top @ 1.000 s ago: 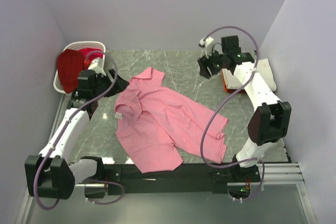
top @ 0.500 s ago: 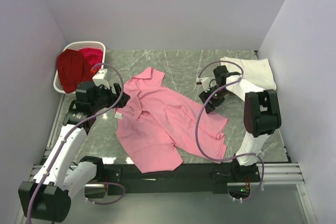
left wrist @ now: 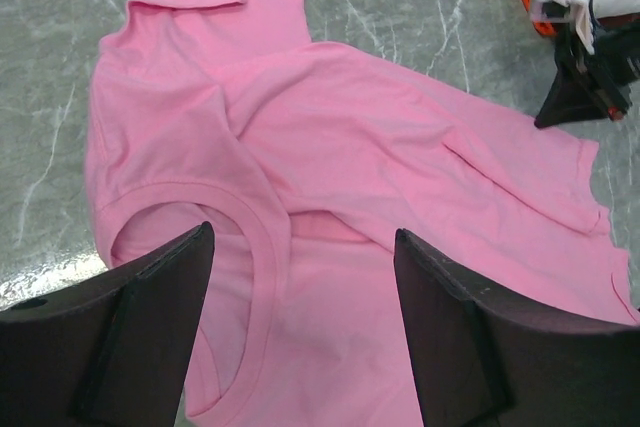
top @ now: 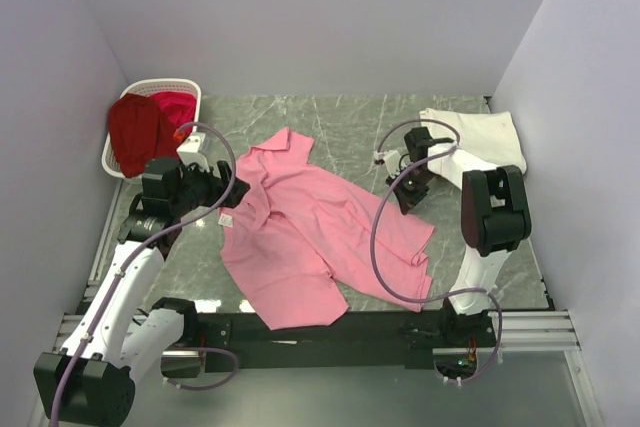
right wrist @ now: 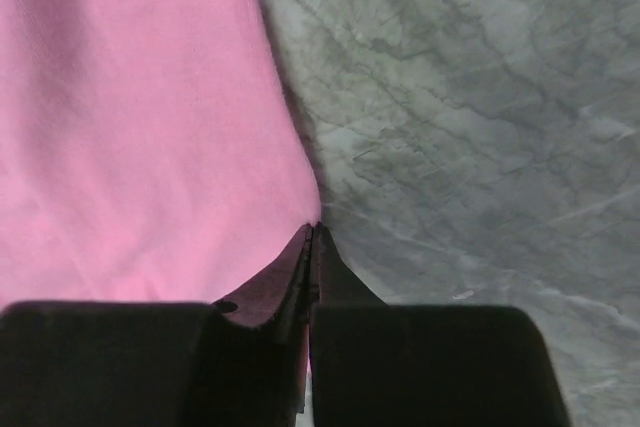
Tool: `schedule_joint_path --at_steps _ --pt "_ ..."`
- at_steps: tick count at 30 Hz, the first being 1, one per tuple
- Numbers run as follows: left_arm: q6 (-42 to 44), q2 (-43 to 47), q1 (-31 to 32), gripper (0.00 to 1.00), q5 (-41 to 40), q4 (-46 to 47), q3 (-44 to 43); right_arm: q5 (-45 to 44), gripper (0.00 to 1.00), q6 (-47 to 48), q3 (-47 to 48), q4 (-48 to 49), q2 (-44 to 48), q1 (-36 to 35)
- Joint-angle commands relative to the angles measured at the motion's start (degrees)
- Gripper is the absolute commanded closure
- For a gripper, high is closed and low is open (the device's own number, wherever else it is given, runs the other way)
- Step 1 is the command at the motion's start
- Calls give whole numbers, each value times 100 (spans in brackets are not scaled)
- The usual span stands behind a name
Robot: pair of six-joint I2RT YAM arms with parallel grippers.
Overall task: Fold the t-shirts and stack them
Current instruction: Flatten the tshirt out
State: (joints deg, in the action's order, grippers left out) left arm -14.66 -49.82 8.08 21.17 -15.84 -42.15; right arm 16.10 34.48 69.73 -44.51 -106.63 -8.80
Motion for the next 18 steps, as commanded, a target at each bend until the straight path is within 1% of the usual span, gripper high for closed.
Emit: schedule_joint_path --at_steps 1,4,5,6,7,9,10,11,12,13,14,15,16,17,18 --pt "112 140 -8 23 256 239 49 -115 100 -73 784 -224 -182 -78" --pt "129 166 -8 23 291 239 58 -177 100 -143 1374 -347 -446 -105" --pt "138 183 -8 23 291 239 58 -212 100 -161 1820 -391 -655 -113" --pt "147 201 -8 23 283 265 67 -230 100 -170 2059 -418 -762 -113" --pt "156 218 -8 23 283 274 67 -256 100 -204 2558 -470 -876 -113" --pt "165 245 -8 23 283 300 75 -370 100 -257 3114 -480 -1263 -113" --pt "165 254 -8 23 291 309 75 -484 100 -423 3386 -271 -1386 -122" --pt "191 254 -8 23 291 327 93 -772 100 -538 3885 -86 -1622 -122" --pt "200 271 -8 23 309 344 102 -984 100 -678 4116 151 -1737 -131" --pt "217 271 -8 23 300 344 111 -1229 100 -984 4492 693 -1869 -140" --pt "235 271 -8 22 361 370 128 -1754 100 -1292 4879 1133 -2114 -140" --pt "244 280 -8 22 362 397 137 -1872 98 -1373 4883 1138 -2264 -131" --pt "253 271 -8 22 466 423 154 -1969 85 -1443 5335 1242 -2405 -131" --pt "253 254 10 22 528 458 181 -2075 57 -1496 5523 1226 -2633 -140" --pt "261 219 36 22 607 485 190 -2119 53 -1505 5681 1165 -2696 -148"
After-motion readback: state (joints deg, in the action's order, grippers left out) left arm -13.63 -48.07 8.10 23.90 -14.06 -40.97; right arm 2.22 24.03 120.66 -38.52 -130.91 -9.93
